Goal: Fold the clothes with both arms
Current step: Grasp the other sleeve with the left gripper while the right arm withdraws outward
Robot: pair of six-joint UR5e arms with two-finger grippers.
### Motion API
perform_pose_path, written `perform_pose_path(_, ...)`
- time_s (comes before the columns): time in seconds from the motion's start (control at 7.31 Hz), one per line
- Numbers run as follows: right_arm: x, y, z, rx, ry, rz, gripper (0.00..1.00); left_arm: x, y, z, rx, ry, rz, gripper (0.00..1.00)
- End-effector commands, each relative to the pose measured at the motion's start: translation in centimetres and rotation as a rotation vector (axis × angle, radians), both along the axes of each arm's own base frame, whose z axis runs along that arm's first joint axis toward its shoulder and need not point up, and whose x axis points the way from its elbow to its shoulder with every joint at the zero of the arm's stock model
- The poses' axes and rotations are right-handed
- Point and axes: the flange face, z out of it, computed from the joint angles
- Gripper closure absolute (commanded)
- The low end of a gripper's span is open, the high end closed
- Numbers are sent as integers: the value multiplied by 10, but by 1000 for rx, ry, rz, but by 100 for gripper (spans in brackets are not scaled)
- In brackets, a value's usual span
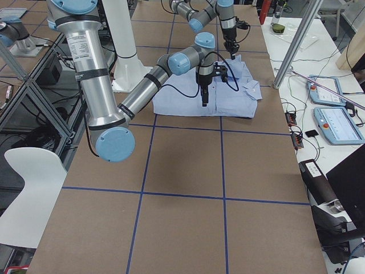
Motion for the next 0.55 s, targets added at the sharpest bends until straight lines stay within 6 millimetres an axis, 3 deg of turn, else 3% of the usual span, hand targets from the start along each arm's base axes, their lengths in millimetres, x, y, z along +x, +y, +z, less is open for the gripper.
perform_pose_path(0.0, 1, -2, 2, -2, 1, 0, 0, 12, 6, -9, -3, 39, 2, 100)
perform_pose_path(0.41, 0, -3, 3, -6, 4, 0, 0, 37, 34, -16, -11, 55, 43, 100)
